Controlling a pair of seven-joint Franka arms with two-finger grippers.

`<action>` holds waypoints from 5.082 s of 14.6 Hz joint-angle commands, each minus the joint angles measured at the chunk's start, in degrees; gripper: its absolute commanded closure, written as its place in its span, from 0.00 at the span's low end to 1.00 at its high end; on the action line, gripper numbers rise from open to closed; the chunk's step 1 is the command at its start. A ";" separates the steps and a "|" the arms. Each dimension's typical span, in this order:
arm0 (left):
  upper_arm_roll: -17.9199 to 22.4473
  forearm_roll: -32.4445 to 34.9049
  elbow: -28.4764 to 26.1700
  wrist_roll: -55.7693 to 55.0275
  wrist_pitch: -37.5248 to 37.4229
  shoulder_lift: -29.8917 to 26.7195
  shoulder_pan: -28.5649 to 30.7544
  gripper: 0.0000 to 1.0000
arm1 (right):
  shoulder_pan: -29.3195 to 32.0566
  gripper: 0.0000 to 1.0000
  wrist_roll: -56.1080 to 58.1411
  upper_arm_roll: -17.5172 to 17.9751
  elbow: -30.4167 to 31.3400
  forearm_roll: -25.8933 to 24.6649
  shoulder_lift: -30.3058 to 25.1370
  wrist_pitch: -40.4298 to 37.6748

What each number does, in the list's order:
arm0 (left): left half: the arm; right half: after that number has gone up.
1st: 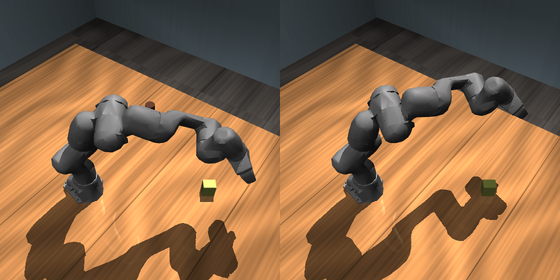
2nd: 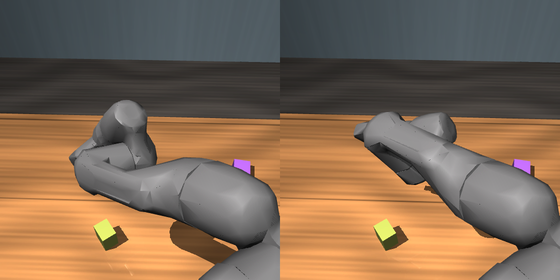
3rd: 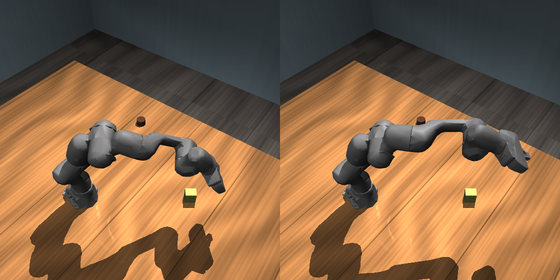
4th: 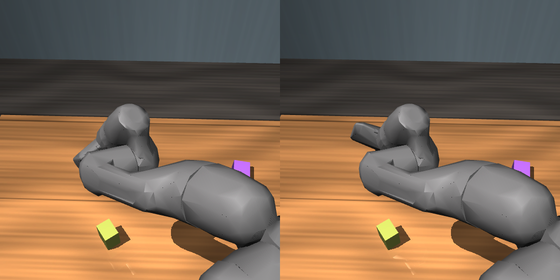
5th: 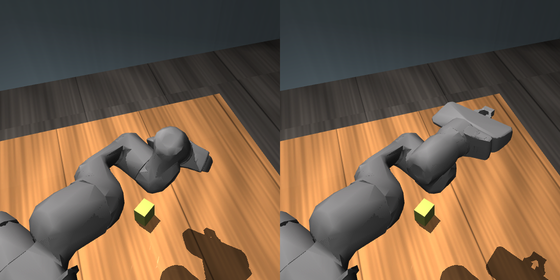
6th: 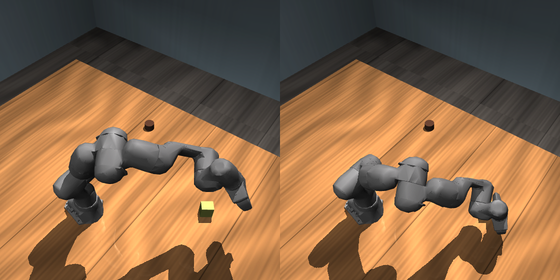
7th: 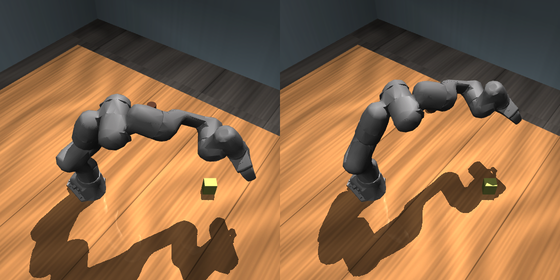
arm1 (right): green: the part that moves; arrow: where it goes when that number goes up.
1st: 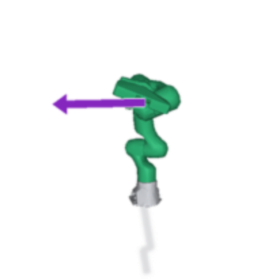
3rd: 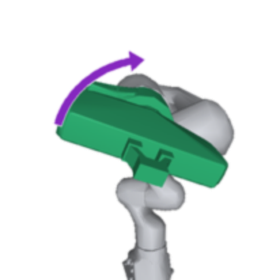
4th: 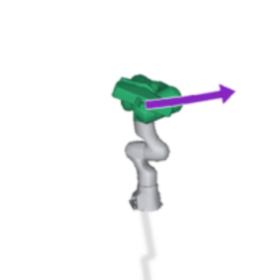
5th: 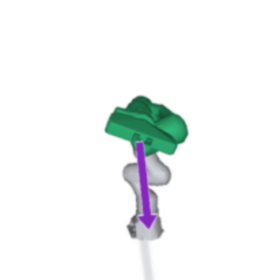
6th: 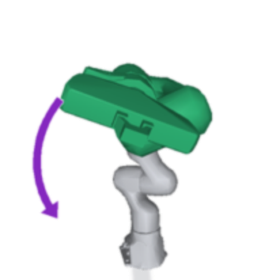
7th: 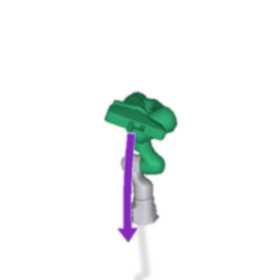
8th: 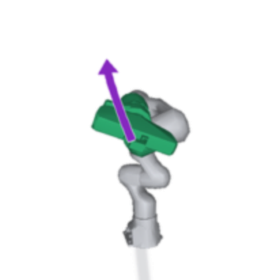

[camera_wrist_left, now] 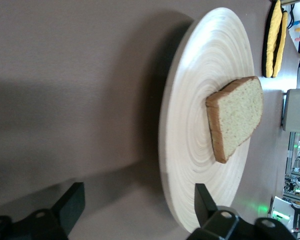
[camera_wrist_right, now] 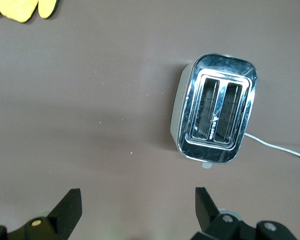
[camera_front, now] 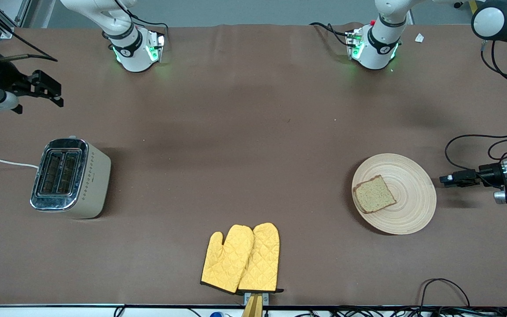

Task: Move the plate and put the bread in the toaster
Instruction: 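Grip the wooden plate's rim with the left gripper, then slide the plate toward the toaster with the left gripper while the right gripper approaches, then grasp the bread slice with the right gripper while the left gripper withdraws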

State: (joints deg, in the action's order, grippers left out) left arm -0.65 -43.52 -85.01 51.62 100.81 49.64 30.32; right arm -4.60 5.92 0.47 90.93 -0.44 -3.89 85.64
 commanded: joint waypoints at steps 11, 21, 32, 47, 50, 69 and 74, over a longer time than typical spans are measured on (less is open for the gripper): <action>-1.73 -5.79 1.52 2.52 0.52 2.65 0.01 0.59 | 0.47 0.00 -1.96 -0.38 -0.40 0.18 -2.00 -1.63; -5.68 -5.70 1.60 2.52 -1.84 2.48 0.27 0.99 | 0.21 0.00 -1.97 -0.29 -0.84 1.23 -1.83 -1.45; -17.97 -6.31 -5.06 1.21 2.00 -1.20 -8.34 1.00 | 0.48 0.00 -1.97 -0.65 0.30 1.23 -0.08 -0.48; -39.35 -31.34 -22.39 0.41 42.00 -2.01 -18.70 1.00 | -8.13 0.00 -7.94 -0.47 5.12 8.88 20.58 22.43; -39.26 -33.82 -21.25 0.68 44.03 -1.13 -23.01 1.00 | -11.99 0.00 -11.89 -0.47 9.17 8.97 23.30 28.86; -38.11 -33.03 -17.38 0.15 46.67 0.37 -22.25 0.00 | -20.79 0.19 -12.16 -0.29 31.15 22.50 21.29 54.00; -38.20 -28.57 -17.11 -1.87 45.97 -2.79 -13.99 0.00 | -20.71 0.37 -12.16 -0.29 30.71 24.25 22.95 56.20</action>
State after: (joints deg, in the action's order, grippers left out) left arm -38.69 -74.67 -101.02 51.67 147.22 49.76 13.88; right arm -24.88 -6.25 0.42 119.84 21.58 19.49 139.59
